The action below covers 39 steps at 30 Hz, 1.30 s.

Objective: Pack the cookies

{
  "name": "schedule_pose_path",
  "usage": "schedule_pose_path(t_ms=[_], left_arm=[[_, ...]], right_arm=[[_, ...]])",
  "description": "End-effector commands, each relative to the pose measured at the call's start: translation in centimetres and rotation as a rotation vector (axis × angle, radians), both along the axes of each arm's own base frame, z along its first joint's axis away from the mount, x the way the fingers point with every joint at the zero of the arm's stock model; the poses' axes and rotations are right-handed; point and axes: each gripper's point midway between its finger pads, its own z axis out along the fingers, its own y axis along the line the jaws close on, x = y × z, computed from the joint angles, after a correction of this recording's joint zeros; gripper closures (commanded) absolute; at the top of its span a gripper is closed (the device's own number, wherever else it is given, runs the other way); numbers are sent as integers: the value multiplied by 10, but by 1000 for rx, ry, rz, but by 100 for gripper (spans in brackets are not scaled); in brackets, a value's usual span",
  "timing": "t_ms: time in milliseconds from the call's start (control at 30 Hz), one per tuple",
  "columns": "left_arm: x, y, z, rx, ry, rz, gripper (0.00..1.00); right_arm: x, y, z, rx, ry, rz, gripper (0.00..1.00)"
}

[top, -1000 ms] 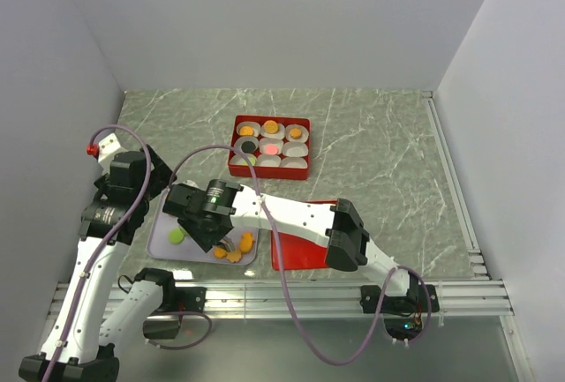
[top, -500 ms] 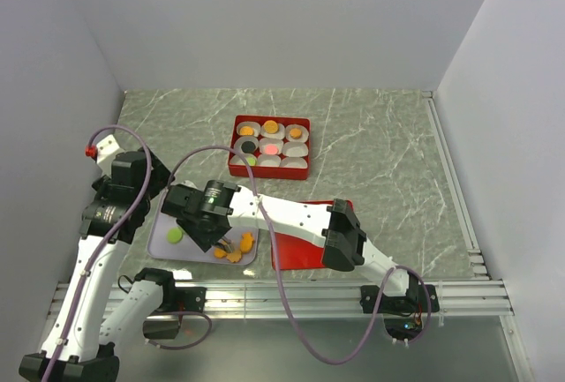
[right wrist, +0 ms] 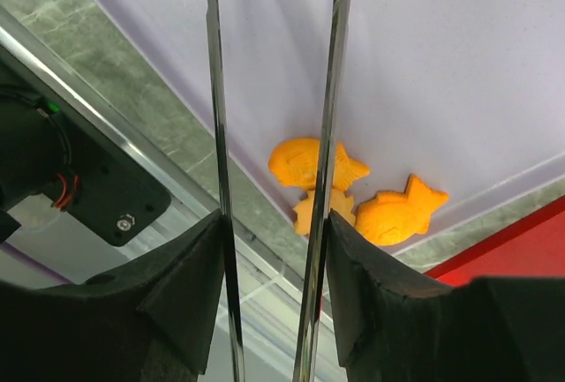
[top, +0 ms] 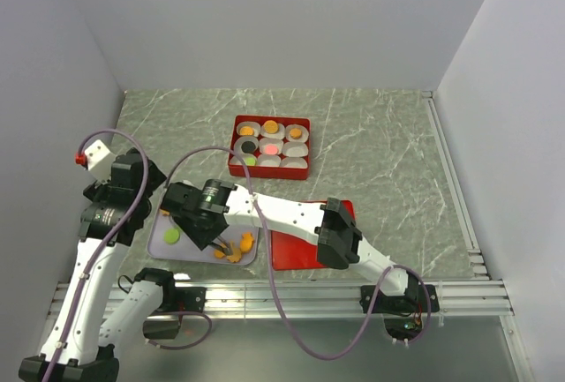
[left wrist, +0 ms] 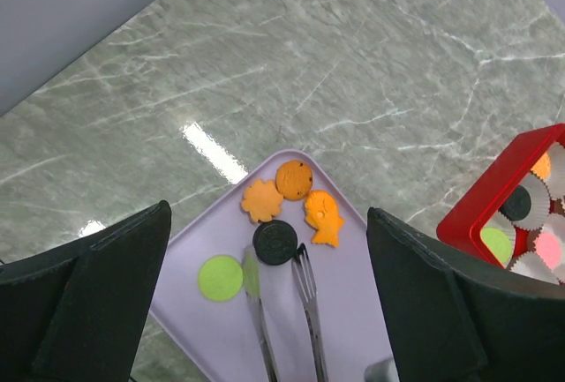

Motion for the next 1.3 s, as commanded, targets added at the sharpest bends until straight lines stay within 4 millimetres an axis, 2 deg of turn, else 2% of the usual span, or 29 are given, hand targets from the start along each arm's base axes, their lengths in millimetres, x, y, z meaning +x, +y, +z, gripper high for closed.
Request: schedule_pose_path(t_ms=[0,233,433,633,800,900,1000,1100,1267], left_arm=[[-5,4,17,-5,-74,30,1],[-4,2,18,-7,-79,12,1],[-4,2,17,-9,-75,11,1],[-4,1,17,-10,-76,4,1],[-3,0,17,-11,-79,1,1],[-3,-1,18,-10,-80,-5,1],[-3,-1,18,-11,-82,-8,1],[-3,-2,18,-12,-82,-14,1],[-2,-4,17,-14,-80,-28,2]], right_arm=[[24,-8,-19,-28,31,-89,47],[24,-5,-28,-35,49,-90,47],[24,-3,-24,-25,51,-88,47],[23,-10,-18,-26,49,-101,47],[24,-16,-12,-36,35,-108,55],[24,-21,-5,-38,22,-118,59],[26,-27,4,-32,5,-133,60],[29,-31,20,-14,-21,-149,60],[34,-36,57,57,-47,-180,60]])
